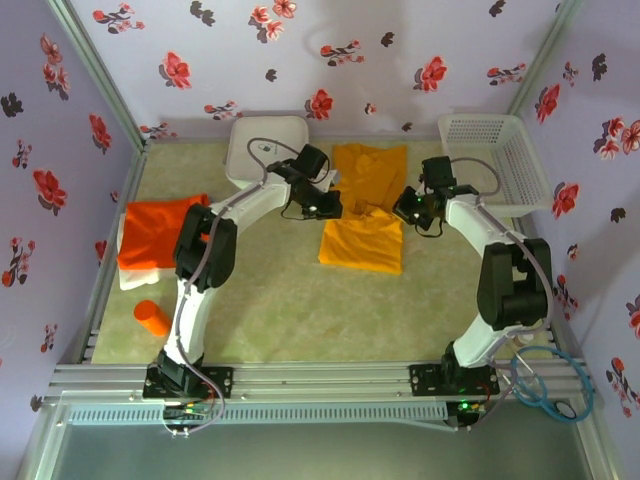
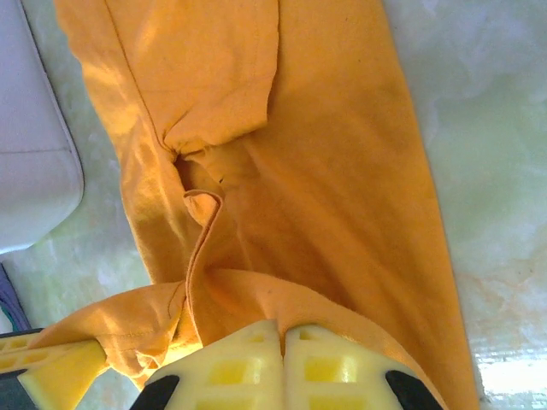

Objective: Fold and stack the t-shirts

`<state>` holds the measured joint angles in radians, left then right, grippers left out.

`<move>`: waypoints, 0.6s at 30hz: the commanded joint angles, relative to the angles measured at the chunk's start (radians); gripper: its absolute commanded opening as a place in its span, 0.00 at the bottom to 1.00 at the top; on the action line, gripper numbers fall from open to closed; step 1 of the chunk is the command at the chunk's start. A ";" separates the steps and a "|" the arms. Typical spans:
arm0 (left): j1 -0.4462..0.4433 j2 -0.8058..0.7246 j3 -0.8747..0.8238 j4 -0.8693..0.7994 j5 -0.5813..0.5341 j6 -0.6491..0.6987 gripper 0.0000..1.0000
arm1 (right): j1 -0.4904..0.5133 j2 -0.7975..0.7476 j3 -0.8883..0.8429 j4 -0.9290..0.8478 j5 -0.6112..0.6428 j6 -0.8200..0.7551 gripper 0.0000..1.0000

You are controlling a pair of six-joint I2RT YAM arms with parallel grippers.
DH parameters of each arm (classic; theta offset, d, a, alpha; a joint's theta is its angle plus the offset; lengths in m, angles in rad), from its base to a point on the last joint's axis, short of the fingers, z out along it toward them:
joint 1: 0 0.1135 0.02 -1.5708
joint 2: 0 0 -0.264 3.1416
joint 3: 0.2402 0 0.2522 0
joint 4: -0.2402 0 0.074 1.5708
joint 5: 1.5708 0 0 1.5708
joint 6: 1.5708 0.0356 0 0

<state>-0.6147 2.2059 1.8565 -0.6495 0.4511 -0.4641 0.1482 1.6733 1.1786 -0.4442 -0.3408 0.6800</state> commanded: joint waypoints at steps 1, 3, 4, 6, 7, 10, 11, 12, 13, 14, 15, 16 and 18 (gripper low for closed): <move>0.022 0.029 0.049 -0.015 0.025 0.030 0.00 | -0.019 0.034 0.043 0.025 -0.017 -0.012 0.00; 0.026 0.043 0.060 -0.010 0.031 0.030 0.00 | -0.027 0.049 0.043 0.041 -0.023 -0.006 0.00; 0.028 0.054 0.068 -0.009 0.035 0.029 0.00 | -0.031 0.062 0.045 0.050 -0.033 -0.001 0.00; 0.032 0.075 0.090 -0.012 0.043 0.027 0.00 | -0.038 0.086 0.051 0.060 -0.048 0.003 0.00; 0.033 0.086 0.099 -0.012 0.045 0.026 0.00 | -0.039 0.098 0.055 0.061 -0.050 0.000 0.00; 0.039 0.115 0.115 0.003 0.045 0.021 0.14 | -0.047 0.135 0.069 0.072 -0.055 0.000 0.00; 0.042 0.121 0.114 0.013 0.045 0.019 0.22 | -0.050 0.149 0.076 0.077 -0.053 0.000 0.05; 0.045 0.128 0.113 0.032 0.045 0.020 0.29 | -0.053 0.166 0.087 0.081 -0.048 0.001 0.13; 0.050 0.135 0.117 0.045 0.046 0.020 0.34 | -0.057 0.183 0.102 0.082 -0.049 0.000 0.23; 0.055 0.144 0.132 0.049 0.046 0.018 0.38 | -0.060 0.198 0.119 0.085 -0.051 0.000 0.31; 0.062 0.157 0.152 0.045 0.045 0.018 0.43 | -0.062 0.211 0.134 0.086 -0.051 0.000 0.36; 0.072 0.166 0.181 0.033 0.044 0.020 0.46 | -0.064 0.217 0.143 0.087 -0.046 0.003 0.42; 0.086 0.172 0.231 0.006 0.045 0.024 0.47 | -0.064 0.211 0.152 0.084 -0.043 0.010 0.57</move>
<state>-0.5591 2.3688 2.0083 -0.6312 0.4808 -0.4587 0.0910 1.8854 1.2907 -0.3759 -0.3775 0.6903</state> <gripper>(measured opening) 0.463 0.520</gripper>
